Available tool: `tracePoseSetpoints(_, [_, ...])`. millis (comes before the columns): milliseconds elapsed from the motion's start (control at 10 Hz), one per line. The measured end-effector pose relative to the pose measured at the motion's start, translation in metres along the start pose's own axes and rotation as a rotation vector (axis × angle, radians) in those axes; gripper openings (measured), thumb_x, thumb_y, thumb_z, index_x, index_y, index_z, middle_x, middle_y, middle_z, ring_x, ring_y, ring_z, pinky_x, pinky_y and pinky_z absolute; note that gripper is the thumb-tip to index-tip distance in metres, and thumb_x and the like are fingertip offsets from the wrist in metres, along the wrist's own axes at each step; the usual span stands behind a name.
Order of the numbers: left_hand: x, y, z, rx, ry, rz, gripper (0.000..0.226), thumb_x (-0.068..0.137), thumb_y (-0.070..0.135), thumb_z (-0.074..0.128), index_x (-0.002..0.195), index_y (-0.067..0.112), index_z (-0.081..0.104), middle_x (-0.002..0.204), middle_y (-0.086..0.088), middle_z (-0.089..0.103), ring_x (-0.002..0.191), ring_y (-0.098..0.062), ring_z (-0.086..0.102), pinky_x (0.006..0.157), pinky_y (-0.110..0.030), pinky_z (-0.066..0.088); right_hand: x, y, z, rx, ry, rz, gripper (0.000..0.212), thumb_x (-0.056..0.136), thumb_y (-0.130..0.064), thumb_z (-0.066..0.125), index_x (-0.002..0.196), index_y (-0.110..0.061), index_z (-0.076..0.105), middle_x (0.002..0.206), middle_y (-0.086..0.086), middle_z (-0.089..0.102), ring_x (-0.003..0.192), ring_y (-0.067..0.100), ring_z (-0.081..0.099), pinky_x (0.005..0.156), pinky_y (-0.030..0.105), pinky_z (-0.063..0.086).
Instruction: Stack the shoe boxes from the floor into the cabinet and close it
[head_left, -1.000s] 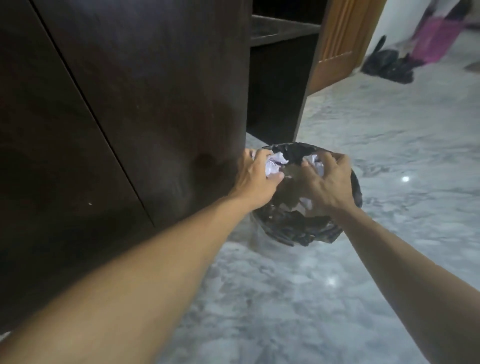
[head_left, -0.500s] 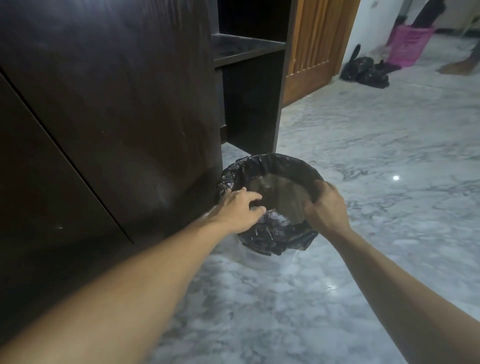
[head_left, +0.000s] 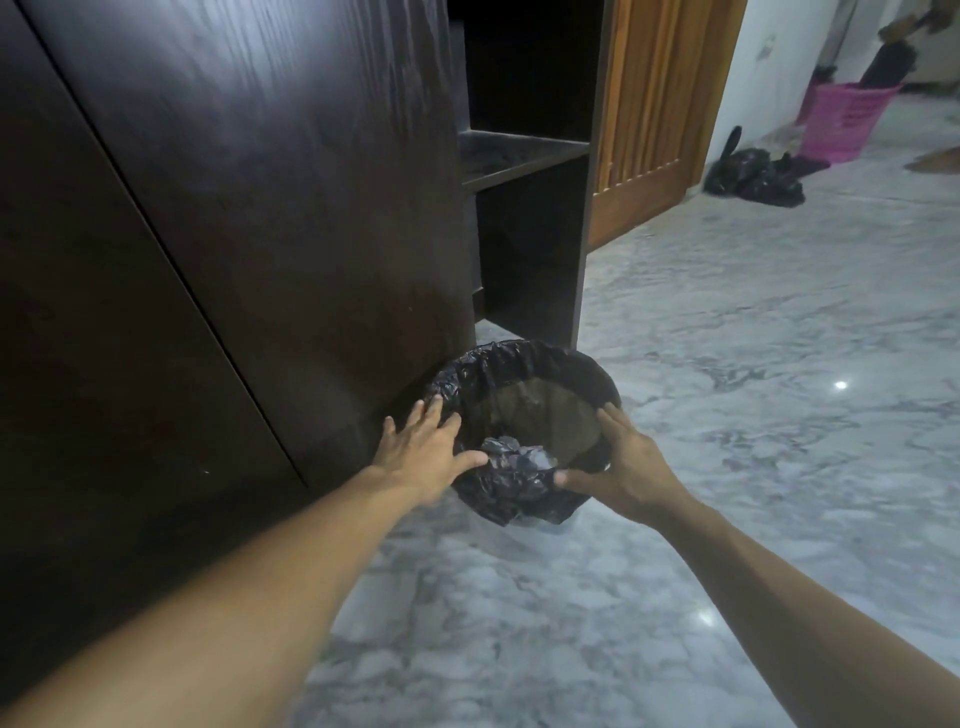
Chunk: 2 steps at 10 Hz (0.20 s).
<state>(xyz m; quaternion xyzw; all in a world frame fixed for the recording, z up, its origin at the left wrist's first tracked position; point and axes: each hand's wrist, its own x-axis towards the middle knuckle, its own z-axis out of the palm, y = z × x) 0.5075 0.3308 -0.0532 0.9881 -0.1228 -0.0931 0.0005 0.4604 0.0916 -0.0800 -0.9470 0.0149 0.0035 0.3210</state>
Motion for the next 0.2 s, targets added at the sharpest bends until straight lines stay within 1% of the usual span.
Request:
tracePoseSetpoints(100, [-0.014, -0.012, -0.011, 0.035, -0.003, -0.012, 0.073, 0.094, 0.058, 0.041, 0.153, 0.021, 0.021, 0.163, -0.007, 0.002, 0.149, -0.026, 0.007, 0.118, -0.052, 0.015, -0.003, -0.004, 0.012, -0.009, 0.036, -0.013, 0.093, 0.080, -0.048, 0.074, 0.152, -0.013, 0.027, 0.162, 0.005, 0.018, 0.149, 0.020, 0.014, 0.117, 0.033, 0.022])
tracePoseSetpoints(200, [-0.035, -0.025, -0.019, -0.028, -0.077, 0.013, 0.079, 0.090, 0.060, 0.049, 0.153, 0.020, 0.022, 0.162, -0.008, 0.008, 0.148, -0.027, 0.014, 0.117, -0.047, 0.020, -0.016, -0.012, 0.020, -0.044, 0.123, -0.009, 0.084, 0.084, -0.046, 0.070, 0.152, -0.016, 0.029, 0.162, 0.002, 0.019, 0.147, 0.020, 0.024, 0.112, 0.033, 0.030])
